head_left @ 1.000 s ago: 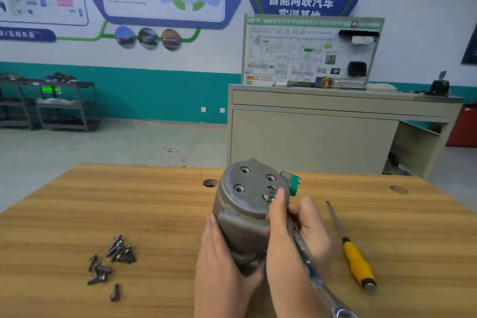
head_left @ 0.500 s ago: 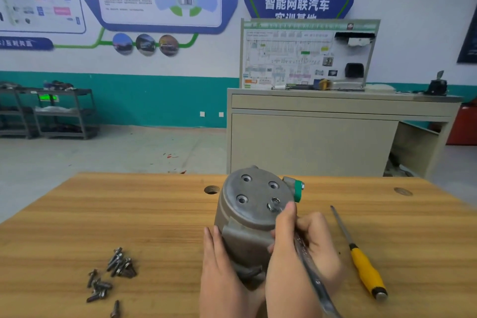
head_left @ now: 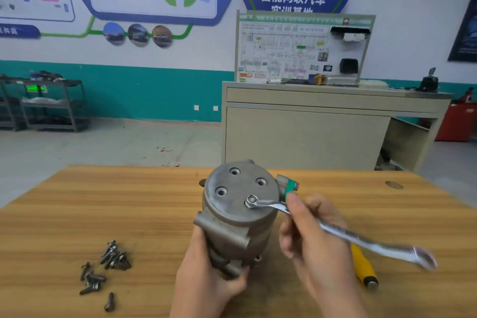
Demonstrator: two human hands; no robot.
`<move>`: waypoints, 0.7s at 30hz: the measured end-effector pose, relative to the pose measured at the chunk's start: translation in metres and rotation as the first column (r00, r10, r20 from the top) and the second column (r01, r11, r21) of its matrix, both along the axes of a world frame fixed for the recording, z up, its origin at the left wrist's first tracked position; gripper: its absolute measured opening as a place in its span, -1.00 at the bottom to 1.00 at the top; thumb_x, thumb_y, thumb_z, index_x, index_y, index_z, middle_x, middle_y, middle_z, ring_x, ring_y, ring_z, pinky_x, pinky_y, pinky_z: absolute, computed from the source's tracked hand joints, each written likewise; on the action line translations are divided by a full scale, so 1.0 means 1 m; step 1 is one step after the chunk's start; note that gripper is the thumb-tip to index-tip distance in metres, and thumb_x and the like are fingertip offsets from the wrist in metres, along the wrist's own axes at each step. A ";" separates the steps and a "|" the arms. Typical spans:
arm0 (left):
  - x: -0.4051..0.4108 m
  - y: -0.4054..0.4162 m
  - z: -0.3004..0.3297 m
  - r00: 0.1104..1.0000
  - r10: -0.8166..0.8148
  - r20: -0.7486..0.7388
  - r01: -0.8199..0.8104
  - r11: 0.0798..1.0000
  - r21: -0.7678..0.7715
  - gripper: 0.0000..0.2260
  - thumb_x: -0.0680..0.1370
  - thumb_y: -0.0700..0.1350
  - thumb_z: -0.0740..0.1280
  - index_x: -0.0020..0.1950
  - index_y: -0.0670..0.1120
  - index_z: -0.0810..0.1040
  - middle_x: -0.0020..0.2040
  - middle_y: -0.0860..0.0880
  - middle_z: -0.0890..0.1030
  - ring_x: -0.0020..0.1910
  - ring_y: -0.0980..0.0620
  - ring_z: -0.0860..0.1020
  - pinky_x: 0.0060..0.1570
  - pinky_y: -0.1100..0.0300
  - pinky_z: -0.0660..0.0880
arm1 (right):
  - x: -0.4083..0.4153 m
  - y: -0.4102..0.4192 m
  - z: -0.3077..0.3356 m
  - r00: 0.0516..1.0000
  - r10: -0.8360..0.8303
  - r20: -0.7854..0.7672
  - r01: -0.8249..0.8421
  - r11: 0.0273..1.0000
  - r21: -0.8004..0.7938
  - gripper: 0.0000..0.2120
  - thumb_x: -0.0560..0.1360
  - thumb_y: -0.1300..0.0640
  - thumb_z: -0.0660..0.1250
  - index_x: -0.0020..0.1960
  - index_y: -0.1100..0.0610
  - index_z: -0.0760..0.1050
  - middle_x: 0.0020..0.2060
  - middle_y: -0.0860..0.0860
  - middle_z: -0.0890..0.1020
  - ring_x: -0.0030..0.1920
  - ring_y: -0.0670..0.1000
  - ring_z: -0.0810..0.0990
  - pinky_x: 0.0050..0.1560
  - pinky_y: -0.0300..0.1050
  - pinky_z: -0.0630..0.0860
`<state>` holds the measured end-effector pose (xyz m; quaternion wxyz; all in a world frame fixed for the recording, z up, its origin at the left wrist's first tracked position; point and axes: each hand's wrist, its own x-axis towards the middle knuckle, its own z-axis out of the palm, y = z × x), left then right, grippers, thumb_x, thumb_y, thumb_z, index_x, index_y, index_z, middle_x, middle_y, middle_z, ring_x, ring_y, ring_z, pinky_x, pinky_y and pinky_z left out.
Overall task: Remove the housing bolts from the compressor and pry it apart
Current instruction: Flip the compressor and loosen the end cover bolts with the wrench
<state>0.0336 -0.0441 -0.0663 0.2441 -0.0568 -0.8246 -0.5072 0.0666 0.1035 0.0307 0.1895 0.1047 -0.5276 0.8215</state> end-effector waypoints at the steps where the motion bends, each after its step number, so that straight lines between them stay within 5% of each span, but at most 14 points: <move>1: 0.002 -0.001 0.005 1.000 0.001 -0.020 -0.001 1.000 0.001 -0.09 0.01 0.23 0.47 0.31 0.33 0.19 -0.06 0.41 0.56 -0.16 0.49 0.51 -0.26 0.68 0.30 | -0.011 0.010 0.010 0.992 0.120 0.049 -0.118 0.992 -0.038 -0.77 0.25 0.01 0.45 -0.42 0.03 0.41 -0.58 0.09 0.47 -0.68 -0.06 0.36 -0.67 -0.37 0.20; 4: 0.002 -0.001 0.006 0.999 0.022 -0.024 -0.022 1.000 0.009 -0.03 -0.01 0.24 0.44 0.38 0.30 0.19 -0.03 0.59 0.45 -0.21 0.64 0.42 -0.28 0.72 0.25 | -0.033 0.029 0.035 0.947 0.280 0.158 -0.275 0.960 -0.050 -0.79 0.34 0.11 0.38 -0.28 0.17 0.35 -0.59 0.07 0.41 -0.68 -0.13 0.29 -0.68 -0.43 0.11; 8: 0.001 -0.001 0.002 0.999 0.032 0.041 -0.034 0.999 0.034 0.06 -0.04 0.27 0.50 0.43 0.21 0.21 -0.12 0.39 0.56 -0.16 0.61 0.44 -0.24 0.71 0.28 | -0.046 0.022 0.050 0.956 0.291 0.025 -0.272 0.918 -0.290 -0.77 0.40 0.15 0.33 -0.41 0.07 0.41 -0.64 0.02 0.39 -0.71 -0.14 0.24 -0.66 -0.42 0.10; 10: 0.000 -0.001 -0.001 0.997 0.028 0.072 -0.032 0.998 0.054 0.10 -0.06 0.28 0.52 0.44 0.25 0.17 -0.08 0.32 0.59 -0.14 0.48 0.52 -0.23 0.67 0.32 | -0.043 0.018 0.045 0.991 0.120 -0.054 -0.131 0.936 -0.328 -0.72 0.38 0.13 0.37 -0.46 0.03 0.37 -0.65 0.00 0.38 -0.71 -0.13 0.26 -0.67 -0.40 0.15; 14: 0.001 0.001 -0.003 0.996 0.047 0.079 -0.051 0.998 0.044 0.16 -0.07 0.33 0.48 0.49 0.16 0.15 0.08 0.20 0.60 0.00 0.21 0.62 -0.11 0.44 0.48 | -0.030 0.003 0.028 0.933 -0.336 -0.126 0.330 0.942 -0.065 -0.58 0.42 0.11 0.47 -0.51 0.01 0.33 -0.63 0.03 0.43 -0.66 -0.03 0.32 -0.57 -0.32 0.25; 16: 0.002 0.003 -0.004 0.996 0.057 0.068 -0.058 0.998 0.024 0.17 -0.06 0.32 0.49 0.50 0.07 0.18 0.14 0.12 0.60 0.07 0.11 0.62 -0.05 0.25 0.53 | -0.021 -0.006 0.021 0.892 -0.427 -0.150 0.429 0.903 -0.020 -0.60 0.41 0.05 0.44 -0.49 0.03 0.32 -0.62 0.05 0.45 -0.66 -0.01 0.34 -0.56 -0.31 0.27; 21: 0.003 0.004 -0.004 0.997 0.056 0.059 -0.055 0.998 -0.022 0.10 0.01 0.10 0.65 0.47 -0.03 0.26 0.13 0.05 0.62 0.11 0.02 0.62 -0.09 0.18 0.52 | -0.006 -0.022 0.009 0.820 -0.499 -0.282 0.537 0.840 0.074 -0.57 0.47 0.03 0.41 -0.43 0.13 0.28 -0.58 0.09 0.50 -0.64 -0.08 0.39 -0.54 -0.34 0.33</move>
